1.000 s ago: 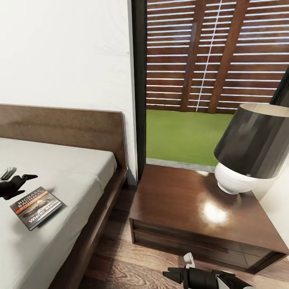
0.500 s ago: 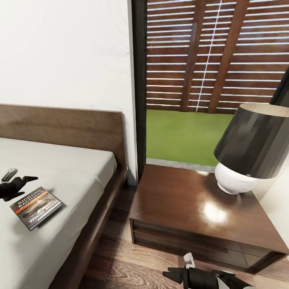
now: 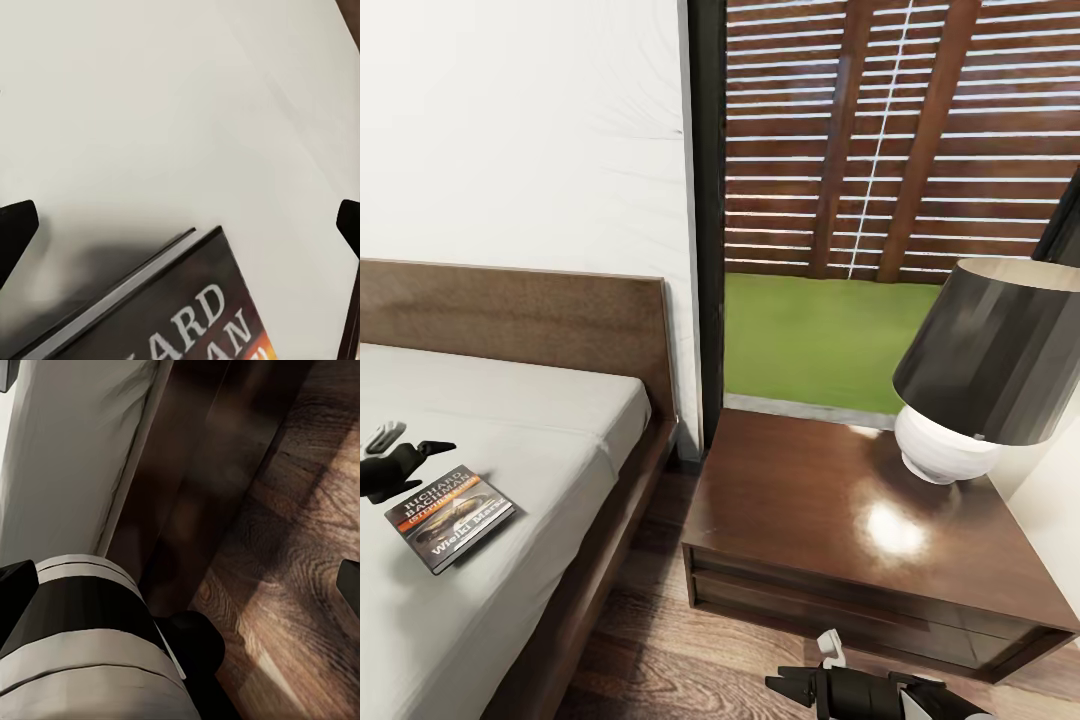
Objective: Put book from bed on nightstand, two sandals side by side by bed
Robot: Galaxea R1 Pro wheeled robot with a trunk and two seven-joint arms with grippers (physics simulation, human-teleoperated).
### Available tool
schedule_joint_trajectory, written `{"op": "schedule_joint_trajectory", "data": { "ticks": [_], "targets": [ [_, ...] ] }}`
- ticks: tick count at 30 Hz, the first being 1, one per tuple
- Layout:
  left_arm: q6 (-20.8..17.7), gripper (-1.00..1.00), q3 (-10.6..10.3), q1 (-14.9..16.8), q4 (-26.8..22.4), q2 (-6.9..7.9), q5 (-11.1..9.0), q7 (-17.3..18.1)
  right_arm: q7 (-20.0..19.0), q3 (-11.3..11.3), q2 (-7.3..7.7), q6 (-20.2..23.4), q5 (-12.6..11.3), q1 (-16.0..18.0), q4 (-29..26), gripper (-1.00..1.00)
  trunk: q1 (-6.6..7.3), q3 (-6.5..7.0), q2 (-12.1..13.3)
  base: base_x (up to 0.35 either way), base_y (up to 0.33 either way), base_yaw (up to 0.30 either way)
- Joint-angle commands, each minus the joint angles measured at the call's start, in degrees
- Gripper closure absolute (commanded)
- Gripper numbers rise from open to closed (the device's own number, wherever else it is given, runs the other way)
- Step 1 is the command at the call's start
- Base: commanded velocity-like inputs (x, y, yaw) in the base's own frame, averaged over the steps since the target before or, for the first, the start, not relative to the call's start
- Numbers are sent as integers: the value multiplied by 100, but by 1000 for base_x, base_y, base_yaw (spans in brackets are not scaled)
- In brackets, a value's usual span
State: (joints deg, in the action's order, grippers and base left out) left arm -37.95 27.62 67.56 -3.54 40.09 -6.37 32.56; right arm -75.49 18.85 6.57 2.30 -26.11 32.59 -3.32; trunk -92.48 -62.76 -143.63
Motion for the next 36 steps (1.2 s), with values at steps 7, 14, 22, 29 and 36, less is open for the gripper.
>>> {"op": "schedule_joint_trajectory", "data": {
  "ticks": [7, 14, 22, 29, 36],
  "targets": [
    [-37, -100, -29, 2, 1, -1, -58, -1, -16, 48, 2, 25, -53, 2, -2, -100, 1, -5, -2, 0, 0, 0],
    [-37, -100, -29, 2, 2, -1, -57, 0, -17, 48, 2, 25, -56, 2, -2, -100, 1, -5, -2, 0, 0, 0],
    [-31, -100, -29, 2, 2, -2, -57, 1, -14, 48, 2, 25, -54, 2, -2, -100, 1, -5, -2, 0, 0, 0],
    [-28, -100, -29, 2, 4, -2, -52, -3, -16, 48, 2, 25, -54, 2, -2, -100, 1, -5, -2, 0, 0, 0],
    [-28, -100, -29, 2, 29, -2, -53, -4, -17, 48, 2, 25, -53, 2, -2, -100, 1, -5, -2, 0, 0, 0]
  ]
}}
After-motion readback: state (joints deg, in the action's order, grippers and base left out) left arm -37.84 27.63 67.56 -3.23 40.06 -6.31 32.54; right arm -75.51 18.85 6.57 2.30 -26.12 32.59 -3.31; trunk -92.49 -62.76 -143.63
